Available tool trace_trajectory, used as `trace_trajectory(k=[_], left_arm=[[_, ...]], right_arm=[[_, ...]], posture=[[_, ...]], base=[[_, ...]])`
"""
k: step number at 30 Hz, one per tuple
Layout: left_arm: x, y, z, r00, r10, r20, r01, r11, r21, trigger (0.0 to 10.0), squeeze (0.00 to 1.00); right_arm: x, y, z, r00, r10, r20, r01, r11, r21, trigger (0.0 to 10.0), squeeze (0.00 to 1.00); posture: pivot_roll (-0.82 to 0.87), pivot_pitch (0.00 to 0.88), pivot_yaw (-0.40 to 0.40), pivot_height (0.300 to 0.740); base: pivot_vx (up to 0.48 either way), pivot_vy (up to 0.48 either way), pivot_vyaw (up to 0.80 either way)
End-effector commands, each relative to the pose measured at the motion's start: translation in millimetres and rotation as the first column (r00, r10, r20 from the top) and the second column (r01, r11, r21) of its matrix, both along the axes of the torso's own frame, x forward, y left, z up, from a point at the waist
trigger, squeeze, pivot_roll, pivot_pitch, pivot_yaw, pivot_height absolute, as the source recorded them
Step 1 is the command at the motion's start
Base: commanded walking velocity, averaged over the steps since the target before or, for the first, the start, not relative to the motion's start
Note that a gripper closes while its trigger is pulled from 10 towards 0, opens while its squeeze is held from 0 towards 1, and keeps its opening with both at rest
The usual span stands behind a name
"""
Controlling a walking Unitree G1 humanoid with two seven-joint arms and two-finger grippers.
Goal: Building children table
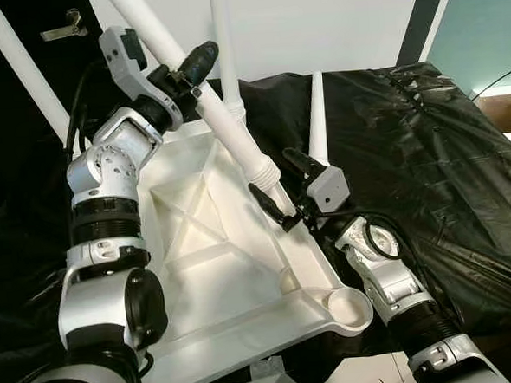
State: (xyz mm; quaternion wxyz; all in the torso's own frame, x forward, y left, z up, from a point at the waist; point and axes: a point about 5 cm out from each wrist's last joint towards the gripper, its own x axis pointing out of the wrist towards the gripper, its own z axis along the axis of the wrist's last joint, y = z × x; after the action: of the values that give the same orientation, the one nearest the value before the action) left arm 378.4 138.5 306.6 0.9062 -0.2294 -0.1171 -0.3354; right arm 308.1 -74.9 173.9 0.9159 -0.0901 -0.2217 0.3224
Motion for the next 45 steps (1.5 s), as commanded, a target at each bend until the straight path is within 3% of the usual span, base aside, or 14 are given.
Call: trace_trajectory(k=[1,5,7,10,16,18,23,24,27,34,45], left_arm=[[-4.0,-4.9,4,0.999,0.018,0.039,-0.019,0.999,0.033,10.0,0.00],[-13.0,-25.2,2,0.996,0.048,0.079,-0.053,0.997,0.061,10.0,0.00],[-13.0,-25.2,2,0.996,0.048,0.079,-0.053,0.997,0.061,10.0,0.00],[-17.8,-41.2,-5,0.989,0.130,0.069,-0.135,0.989,0.061,10.0,0.00],[-21.5,-51.3,-8,0.969,0.245,0.032,-0.246,0.969,0.038,10.0,0.00],[-21.3,-54.3,-10,0.942,0.336,-0.007,-0.336,0.941,0.044,10.0,0.00],[-21.7,-56.9,-14,0.898,0.437,-0.060,-0.434,0.900,0.047,10.0,0.00],[-21.7,-59.5,-14,0.874,0.477,-0.092,-0.476,0.879,0.038,10.0,0.00],[-23.3,-64.8,-13,0.858,0.503,-0.100,-0.502,0.864,0.042,10.0,0.00],[-31.5,-87.5,-12,0.863,0.491,-0.119,-0.488,0.871,0.053,10.0,0.00],[-34.0,-96.7,-11,0.860,0.493,-0.130,-0.489,0.870,0.062,10.0,0.00]], right_arm=[[3.1,1.2,8,1.000,0.000,0.002,0.000,1.000,0.005,10.0,0.00],[13.2,7.1,16,0.999,-0.036,-0.029,0.036,0.999,-0.001,10.0,0.00],[13.2,7.1,16,0.999,-0.036,-0.029,0.036,0.999,-0.001,10.0,0.00],[22.0,16.9,23,0.995,-0.075,-0.066,0.074,0.997,-0.007,10.0,0.00],[29.7,24.8,28,0.987,-0.087,-0.135,0.086,0.996,-0.009,10.0,0.00],[34.6,26.4,30,0.983,-0.105,-0.149,0.102,0.994,-0.026,10.0,0.00],[41.0,30.2,32,0.978,-0.147,-0.147,0.138,0.988,-0.067,10.0,0.00],[43.8,33.9,32,0.973,-0.176,-0.149,0.165,0.983,-0.086,10.0,0.00],[45.4,37.5,31,0.968,-0.196,-0.157,0.182,0.979,-0.096,10.0,0.00],[49.6,50.4,32,0.960,-0.221,-0.169,0.203,0.972,-0.118,10.0,0.00],[53.6,58.5,29,0.956,-0.230,-0.180,0.206,0.968,-0.143,10.0,0.00]], posture=[[0.07,0.018,0.039,0.740],[0.08,0.014,0.037,0.740],[0.08,0.014,0.037,0.740],[0.09,0.007,0.031,0.740],[0.09,0.006,0.026,0.740],[0.10,0.008,0.019,0.740],[0.10,0.011,0.013,0.740],[0.11,0.012,0.011,0.740],[0.11,0.013,0.010,0.740],[0.11,0.023,0.012,0.740],[0.11,0.028,0.010,0.740]], base=[[0.000,0.000,0.00],[0.000,0.000,0.00],[0.000,0.000,0.00],[0.000,0.000,0.00],[0.000,0.000,0.00],[0.000,0.000,0.00],[0.000,0.000,0.00],[0.000,0.000,0.00],[0.000,0.000,0.00],[0.000,0.000,0.00],[0.000,0.000,0.00]])
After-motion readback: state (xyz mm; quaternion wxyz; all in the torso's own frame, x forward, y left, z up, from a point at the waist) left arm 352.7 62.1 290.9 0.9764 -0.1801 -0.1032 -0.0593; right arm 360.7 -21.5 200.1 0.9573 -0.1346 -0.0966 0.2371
